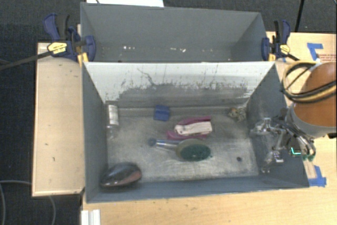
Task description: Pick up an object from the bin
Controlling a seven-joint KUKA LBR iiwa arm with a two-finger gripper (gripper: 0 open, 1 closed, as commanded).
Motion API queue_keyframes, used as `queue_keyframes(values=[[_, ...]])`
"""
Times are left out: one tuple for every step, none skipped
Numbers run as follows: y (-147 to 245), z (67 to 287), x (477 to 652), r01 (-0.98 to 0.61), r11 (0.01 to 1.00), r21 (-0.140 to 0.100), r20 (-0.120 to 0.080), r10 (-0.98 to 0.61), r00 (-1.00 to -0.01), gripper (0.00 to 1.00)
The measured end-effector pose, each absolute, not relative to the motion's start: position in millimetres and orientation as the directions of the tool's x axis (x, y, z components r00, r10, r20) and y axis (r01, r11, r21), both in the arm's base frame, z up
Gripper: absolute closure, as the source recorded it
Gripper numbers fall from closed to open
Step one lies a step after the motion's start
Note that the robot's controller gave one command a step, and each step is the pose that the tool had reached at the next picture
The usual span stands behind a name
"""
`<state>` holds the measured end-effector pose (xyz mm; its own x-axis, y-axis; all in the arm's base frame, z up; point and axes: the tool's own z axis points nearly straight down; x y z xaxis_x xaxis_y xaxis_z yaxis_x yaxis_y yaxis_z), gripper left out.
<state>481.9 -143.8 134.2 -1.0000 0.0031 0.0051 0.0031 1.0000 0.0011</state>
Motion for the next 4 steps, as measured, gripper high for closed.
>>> queue_keyframes(values=[[-78.0, 172.3, 544.9, 0.177, 0.984, 0.003, -0.008, 0.177, -0.984, 0.00], [-14.9, 71.8, 573.6, 0.026, 1.000, 0.000, -0.006, 0.026, -1.000, 0.00], [-16.2, 75.8, 575.2, 0.023, 1.000, 0.000, -0.012, 0.023, -1.000, 1.00], [-84.8, 203.5, 571.0, -0.075, 0.997, -0.004, -0.009, -0.075, -0.997, 1.00]])
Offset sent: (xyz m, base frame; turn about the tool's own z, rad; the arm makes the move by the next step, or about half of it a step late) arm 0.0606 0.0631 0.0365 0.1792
